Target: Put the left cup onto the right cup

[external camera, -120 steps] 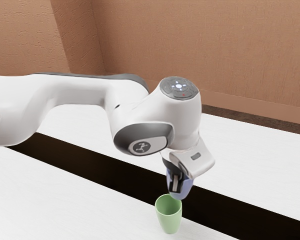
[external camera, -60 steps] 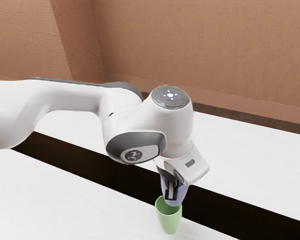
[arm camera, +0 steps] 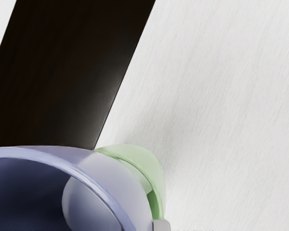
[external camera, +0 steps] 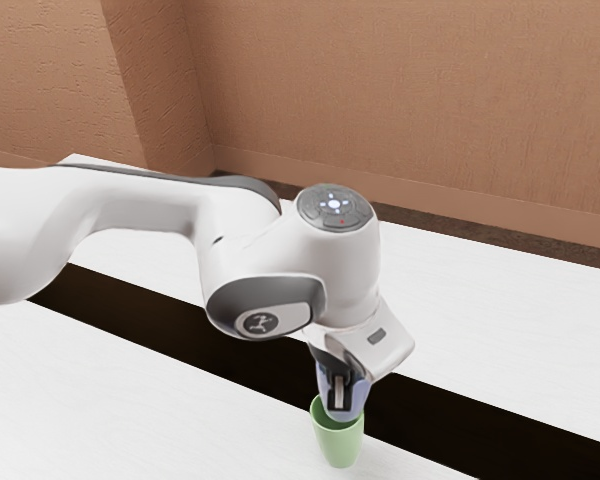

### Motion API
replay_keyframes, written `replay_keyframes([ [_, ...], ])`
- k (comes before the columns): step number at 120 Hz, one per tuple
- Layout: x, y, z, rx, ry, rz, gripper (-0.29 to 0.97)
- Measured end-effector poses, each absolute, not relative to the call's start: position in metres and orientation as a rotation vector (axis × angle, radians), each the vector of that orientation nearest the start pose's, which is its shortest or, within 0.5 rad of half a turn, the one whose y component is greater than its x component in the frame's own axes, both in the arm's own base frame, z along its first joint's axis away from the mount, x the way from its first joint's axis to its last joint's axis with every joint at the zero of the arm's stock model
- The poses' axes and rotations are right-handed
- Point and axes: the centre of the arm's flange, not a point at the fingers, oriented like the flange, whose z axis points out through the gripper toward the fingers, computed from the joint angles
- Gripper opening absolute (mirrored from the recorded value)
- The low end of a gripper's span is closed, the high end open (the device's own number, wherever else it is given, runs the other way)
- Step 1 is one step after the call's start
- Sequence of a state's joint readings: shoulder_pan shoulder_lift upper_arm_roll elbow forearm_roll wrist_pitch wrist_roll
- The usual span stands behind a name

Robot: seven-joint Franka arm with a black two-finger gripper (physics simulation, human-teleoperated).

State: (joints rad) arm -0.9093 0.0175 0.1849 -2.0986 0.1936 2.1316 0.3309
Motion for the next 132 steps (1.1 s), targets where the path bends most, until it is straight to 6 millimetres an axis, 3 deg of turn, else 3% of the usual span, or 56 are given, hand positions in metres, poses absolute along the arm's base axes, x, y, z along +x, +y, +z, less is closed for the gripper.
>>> replay_keyframes([
  [80,0.424,-0.348,0.394,-2.533,1.563,-0.027,-0.11],
  [109,0.424,-0.348,0.391,-2.536,1.568,-0.014,0.36],
  [132,0.423,-0.350,0.392,-2.529,1.578,-0.016,0.55],
])
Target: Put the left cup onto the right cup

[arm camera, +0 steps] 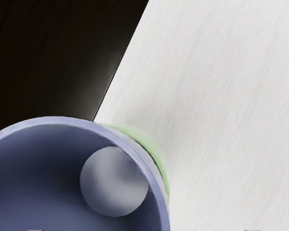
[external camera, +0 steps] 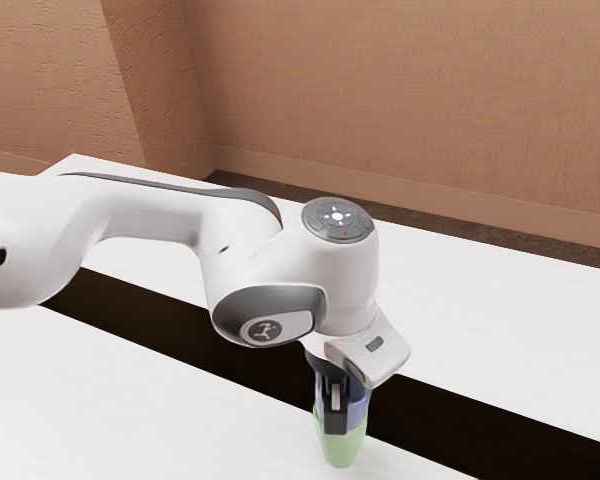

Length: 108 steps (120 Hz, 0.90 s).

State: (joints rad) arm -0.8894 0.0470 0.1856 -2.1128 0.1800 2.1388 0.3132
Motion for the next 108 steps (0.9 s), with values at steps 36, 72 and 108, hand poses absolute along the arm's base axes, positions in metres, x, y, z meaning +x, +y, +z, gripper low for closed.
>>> replay_keyframes([
  [36,0.424,-0.348,0.404,-2.531,1.581,-0.046,0.65],
  [72,0.428,-0.348,0.441,-2.524,1.599,-0.102,0.67],
  [108,0.449,-0.348,0.521,-2.507,1.623,-0.139,0.68],
])
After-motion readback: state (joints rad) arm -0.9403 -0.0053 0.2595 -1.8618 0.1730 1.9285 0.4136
